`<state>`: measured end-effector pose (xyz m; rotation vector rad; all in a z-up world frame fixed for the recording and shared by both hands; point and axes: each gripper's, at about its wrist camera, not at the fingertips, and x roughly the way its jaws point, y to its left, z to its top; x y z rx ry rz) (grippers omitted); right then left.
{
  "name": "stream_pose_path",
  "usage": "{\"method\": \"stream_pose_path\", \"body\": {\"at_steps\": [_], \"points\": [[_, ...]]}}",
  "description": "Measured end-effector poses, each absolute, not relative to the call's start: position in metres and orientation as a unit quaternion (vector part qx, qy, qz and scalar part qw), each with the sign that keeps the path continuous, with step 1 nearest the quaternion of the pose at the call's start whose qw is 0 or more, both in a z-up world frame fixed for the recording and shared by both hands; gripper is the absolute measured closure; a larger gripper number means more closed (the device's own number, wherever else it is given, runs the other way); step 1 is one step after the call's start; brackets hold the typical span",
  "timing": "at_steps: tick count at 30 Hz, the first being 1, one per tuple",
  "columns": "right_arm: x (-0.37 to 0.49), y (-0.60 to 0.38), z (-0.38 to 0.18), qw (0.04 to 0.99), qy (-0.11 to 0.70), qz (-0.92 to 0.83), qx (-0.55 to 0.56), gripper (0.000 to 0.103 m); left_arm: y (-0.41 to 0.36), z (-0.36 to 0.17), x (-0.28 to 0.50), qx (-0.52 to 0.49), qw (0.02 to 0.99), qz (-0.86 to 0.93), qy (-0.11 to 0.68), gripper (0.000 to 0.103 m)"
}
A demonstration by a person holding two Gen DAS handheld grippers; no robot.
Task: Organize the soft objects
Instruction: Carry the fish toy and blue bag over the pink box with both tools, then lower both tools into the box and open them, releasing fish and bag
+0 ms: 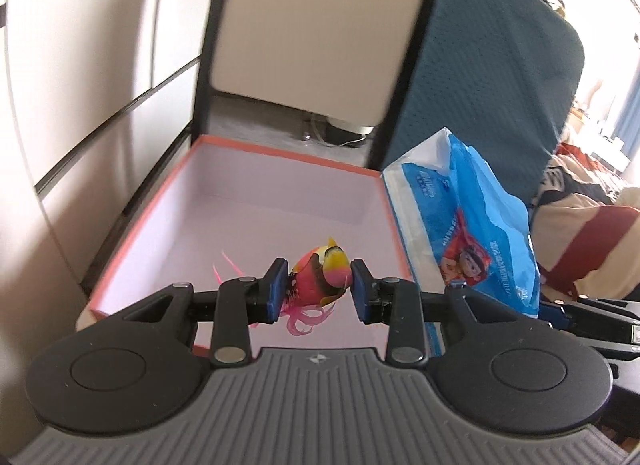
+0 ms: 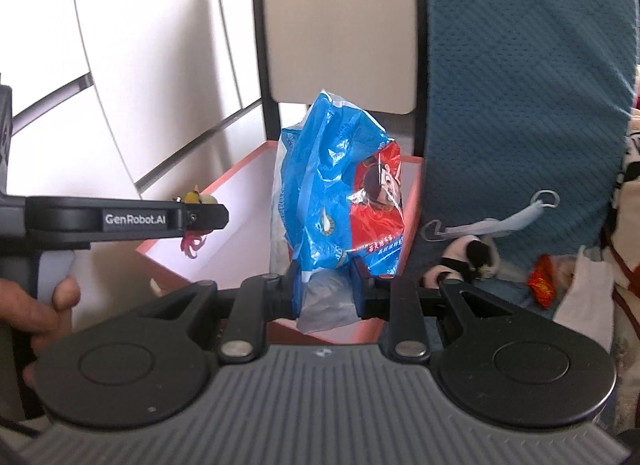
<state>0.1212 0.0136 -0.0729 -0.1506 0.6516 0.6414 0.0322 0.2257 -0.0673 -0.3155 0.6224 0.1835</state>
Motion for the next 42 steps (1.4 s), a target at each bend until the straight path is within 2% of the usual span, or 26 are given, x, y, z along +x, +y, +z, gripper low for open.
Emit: {"method": "stream_pose_path", "body": {"at_steps": [9, 17, 23, 29, 31, 32, 33, 35, 37, 42], "points": [[0.161, 0.069, -0.094, 0.885, 0.323, 0.317, -0.109, 0.075, 0.281, -0.092, 0.051, -0.180, 0.923, 0.113, 0.322, 0.064], [0.204, 0.114, -0.113, 0.869, 0.368, 0.316, -0.098, 0.075, 0.320, -0.118, 0.088, -0.196, 0.904, 0.118, 0.361, 0.064], [0.223, 0.130, -0.138, 0.853, 0.410, 0.309, -0.094, 0.073, 0.338, -0.139, 0.105, -0.215, 0.892, 0.115, 0.382, 0.064], [0.229, 0.137, -0.148, 0.851, 0.416, 0.306, -0.096, 0.070, 0.347, -0.149, 0.107, -0.220, 0.887, 0.121, 0.388, 0.063], [0.230, 0.137, -0.148, 0.851, 0.419, 0.303, -0.096, 0.065, 0.347, -0.148, 0.104, -0.218, 0.888, 0.123, 0.386, 0.052], [0.229, 0.138, -0.147, 0.849, 0.422, 0.301, -0.098, 0.062, 0.348, -0.148, 0.105, -0.215, 0.887, 0.130, 0.388, 0.037], [0.230, 0.137, -0.147, 0.849, 0.422, 0.302, -0.098, 0.062, 0.349, -0.146, 0.103, -0.215, 0.889, 0.133, 0.383, 0.028], [0.227, 0.136, -0.143, 0.850, 0.419, 0.303, -0.101, 0.054, 0.351, -0.142, 0.101, -0.214, 0.895, 0.130, 0.369, 0.027], [0.224, 0.134, -0.139, 0.852, 0.413, 0.303, -0.105, 0.050, 0.349, -0.138, 0.101, -0.208, 0.896, 0.132, 0.368, 0.027], [0.214, 0.122, -0.127, 0.863, 0.388, 0.310, -0.094, 0.050, 0.340, -0.124, 0.089, -0.195, 0.905, 0.131, 0.356, 0.027]]}}
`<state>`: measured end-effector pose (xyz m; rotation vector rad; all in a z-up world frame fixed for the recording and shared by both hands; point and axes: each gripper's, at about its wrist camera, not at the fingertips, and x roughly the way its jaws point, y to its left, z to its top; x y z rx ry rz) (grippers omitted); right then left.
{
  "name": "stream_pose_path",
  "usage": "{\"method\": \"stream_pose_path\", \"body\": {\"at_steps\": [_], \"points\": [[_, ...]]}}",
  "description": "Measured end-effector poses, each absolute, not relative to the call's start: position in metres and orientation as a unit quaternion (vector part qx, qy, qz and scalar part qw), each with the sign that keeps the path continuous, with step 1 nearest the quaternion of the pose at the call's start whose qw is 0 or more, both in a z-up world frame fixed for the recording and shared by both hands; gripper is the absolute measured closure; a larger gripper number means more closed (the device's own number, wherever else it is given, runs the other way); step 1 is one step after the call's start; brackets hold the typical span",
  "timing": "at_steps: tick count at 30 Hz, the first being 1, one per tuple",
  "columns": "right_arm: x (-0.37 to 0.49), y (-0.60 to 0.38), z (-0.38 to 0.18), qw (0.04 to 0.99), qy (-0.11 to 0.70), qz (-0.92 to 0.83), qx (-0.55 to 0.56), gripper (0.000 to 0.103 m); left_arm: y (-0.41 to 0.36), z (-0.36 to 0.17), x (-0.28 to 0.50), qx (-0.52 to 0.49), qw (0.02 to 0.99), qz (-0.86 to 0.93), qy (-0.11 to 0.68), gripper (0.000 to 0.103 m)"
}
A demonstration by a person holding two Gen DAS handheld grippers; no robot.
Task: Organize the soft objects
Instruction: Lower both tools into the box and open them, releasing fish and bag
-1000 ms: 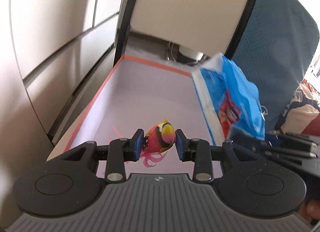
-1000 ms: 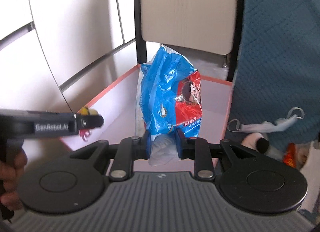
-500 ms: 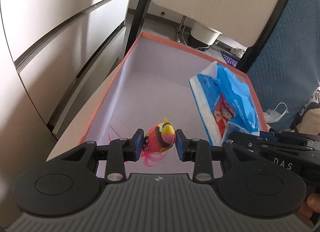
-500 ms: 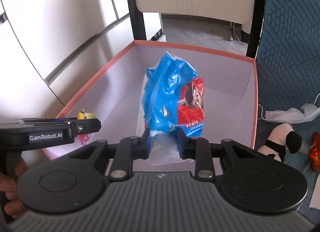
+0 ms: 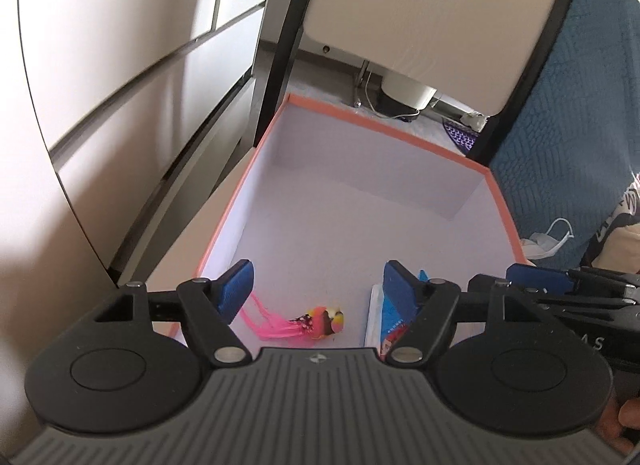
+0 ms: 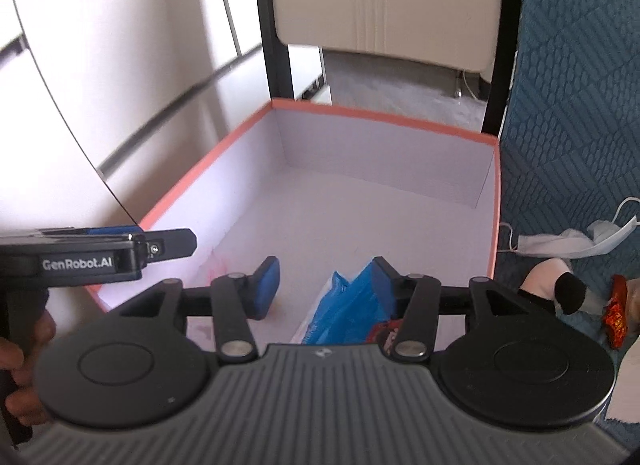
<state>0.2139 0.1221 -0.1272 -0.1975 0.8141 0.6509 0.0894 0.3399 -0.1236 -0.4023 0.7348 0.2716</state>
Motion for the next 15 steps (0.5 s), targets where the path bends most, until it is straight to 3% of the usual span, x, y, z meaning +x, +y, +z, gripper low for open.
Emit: {"method": "stream_pose_path", "body": {"at_steps": [15], "points": [[0.171, 0.056, -0.088, 0.892, 0.336, 0.298, -0.052, 0.050, 0.268, -0.074, 0.053, -0.159, 0.932, 0.123, 0.303, 0.027]]}}
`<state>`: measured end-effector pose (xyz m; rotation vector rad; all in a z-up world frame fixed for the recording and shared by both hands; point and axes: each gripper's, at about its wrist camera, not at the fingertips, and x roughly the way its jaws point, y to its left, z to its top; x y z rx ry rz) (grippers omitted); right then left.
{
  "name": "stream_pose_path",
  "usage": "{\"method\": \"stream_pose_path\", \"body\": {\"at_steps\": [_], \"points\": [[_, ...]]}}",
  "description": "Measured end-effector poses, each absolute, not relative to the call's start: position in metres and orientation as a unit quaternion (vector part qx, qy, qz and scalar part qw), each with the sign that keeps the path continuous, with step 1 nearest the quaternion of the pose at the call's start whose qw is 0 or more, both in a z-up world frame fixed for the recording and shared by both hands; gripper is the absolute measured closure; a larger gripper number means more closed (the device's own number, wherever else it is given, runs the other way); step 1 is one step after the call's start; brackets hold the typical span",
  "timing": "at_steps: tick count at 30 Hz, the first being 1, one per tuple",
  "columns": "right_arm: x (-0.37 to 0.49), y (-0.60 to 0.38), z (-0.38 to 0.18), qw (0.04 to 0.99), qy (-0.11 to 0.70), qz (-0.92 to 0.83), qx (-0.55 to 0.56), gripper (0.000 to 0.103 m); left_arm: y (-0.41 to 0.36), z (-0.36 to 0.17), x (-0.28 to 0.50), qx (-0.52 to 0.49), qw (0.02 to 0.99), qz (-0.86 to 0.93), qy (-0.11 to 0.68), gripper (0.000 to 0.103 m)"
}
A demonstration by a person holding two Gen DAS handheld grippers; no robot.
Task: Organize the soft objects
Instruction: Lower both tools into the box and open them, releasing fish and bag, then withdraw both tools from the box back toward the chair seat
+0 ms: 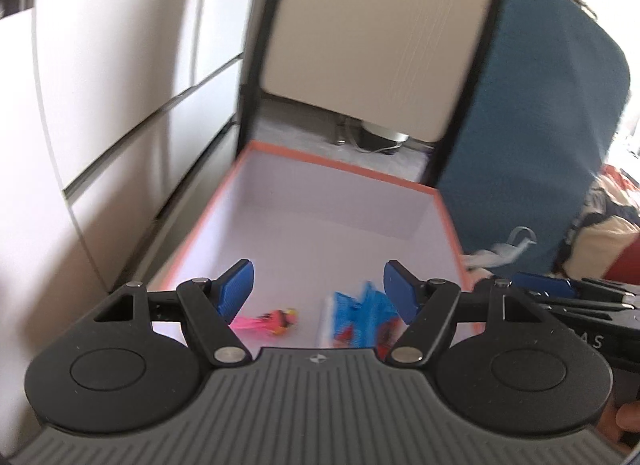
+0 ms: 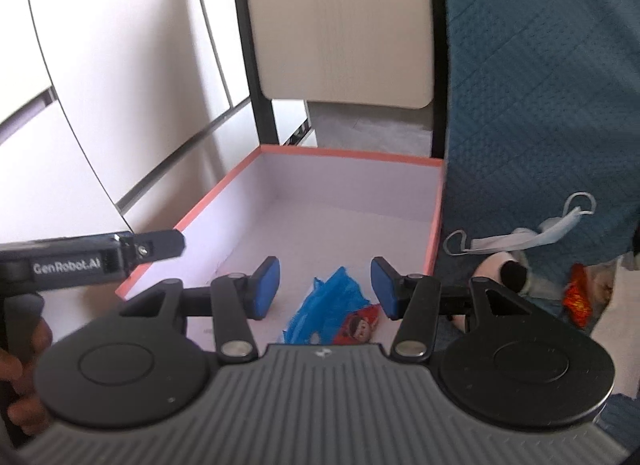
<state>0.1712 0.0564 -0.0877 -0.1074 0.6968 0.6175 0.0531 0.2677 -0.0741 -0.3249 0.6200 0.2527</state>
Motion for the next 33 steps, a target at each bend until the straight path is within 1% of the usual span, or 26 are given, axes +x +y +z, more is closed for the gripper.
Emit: {"method": "stream_pose_path", "body": {"at_steps": [13, 20, 33], "points": [[0.138, -0.029, -0.079, 0.915, 0.320, 0.242, -0.034, 0.050, 0.174, -0.073, 0.037, -0.130, 0.944, 0.053, 0.299, 0.026], [0.120, -0.070, -0.084, 0.923, 0.321, 0.210, -0.030, 0.050, 0.147, -0.082, 0.035, -0.134, 0.941, 0.027, 0.309, 0.026], [0.107, -0.126, -0.095, 0.928, 0.336, 0.163, -0.011, 0.050, 0.101, -0.080, 0.032, -0.112, 0.943, -0.005, 0.314, 0.026]]}}
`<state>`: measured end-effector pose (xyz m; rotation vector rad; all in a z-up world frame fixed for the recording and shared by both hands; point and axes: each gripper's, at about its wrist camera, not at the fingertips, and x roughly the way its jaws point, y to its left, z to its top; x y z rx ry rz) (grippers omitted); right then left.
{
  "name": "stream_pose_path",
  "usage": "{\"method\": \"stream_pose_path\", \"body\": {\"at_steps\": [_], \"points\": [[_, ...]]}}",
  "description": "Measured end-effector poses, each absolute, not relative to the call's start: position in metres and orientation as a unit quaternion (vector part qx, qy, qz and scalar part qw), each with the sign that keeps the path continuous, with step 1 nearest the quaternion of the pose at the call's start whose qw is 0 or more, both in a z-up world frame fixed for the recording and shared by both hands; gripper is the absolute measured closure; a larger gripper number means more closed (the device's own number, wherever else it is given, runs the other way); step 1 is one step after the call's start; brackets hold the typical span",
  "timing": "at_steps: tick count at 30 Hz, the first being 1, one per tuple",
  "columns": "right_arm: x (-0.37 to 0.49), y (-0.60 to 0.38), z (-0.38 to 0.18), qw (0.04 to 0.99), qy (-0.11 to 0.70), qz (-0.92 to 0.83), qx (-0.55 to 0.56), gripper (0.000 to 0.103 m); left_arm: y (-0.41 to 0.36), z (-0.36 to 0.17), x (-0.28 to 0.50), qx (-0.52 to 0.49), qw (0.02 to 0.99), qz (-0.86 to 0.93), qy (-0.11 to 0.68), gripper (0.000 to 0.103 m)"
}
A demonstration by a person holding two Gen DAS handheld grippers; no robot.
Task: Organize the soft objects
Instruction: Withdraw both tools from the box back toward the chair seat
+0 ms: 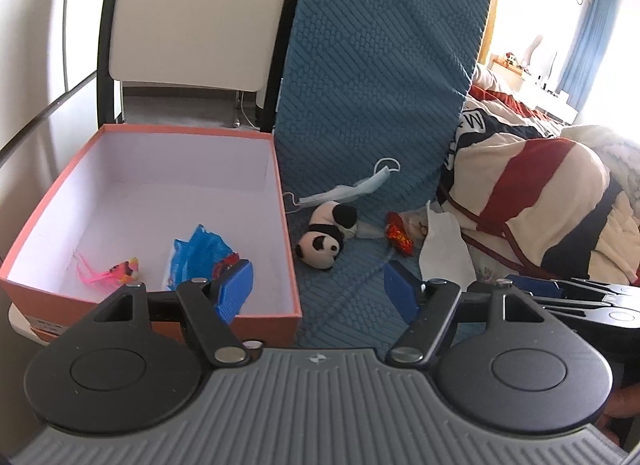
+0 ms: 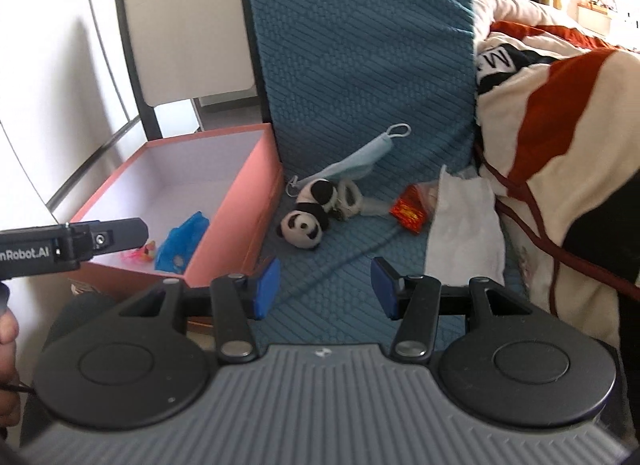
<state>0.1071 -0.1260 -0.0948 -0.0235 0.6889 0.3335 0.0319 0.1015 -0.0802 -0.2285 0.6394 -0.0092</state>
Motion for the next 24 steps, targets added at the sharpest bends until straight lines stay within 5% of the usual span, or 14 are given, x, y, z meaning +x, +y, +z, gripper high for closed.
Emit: {"method": "stream_pose_path", "body": {"at_steps": [24], "points": [[0.085, -0.213, -0.108, 0.933, 0.340, 0.116, 0.010, 0.050, 0.018, -0.099, 0.036, -0.100, 0.933, -0.034, 0.343, 0.026]]}}
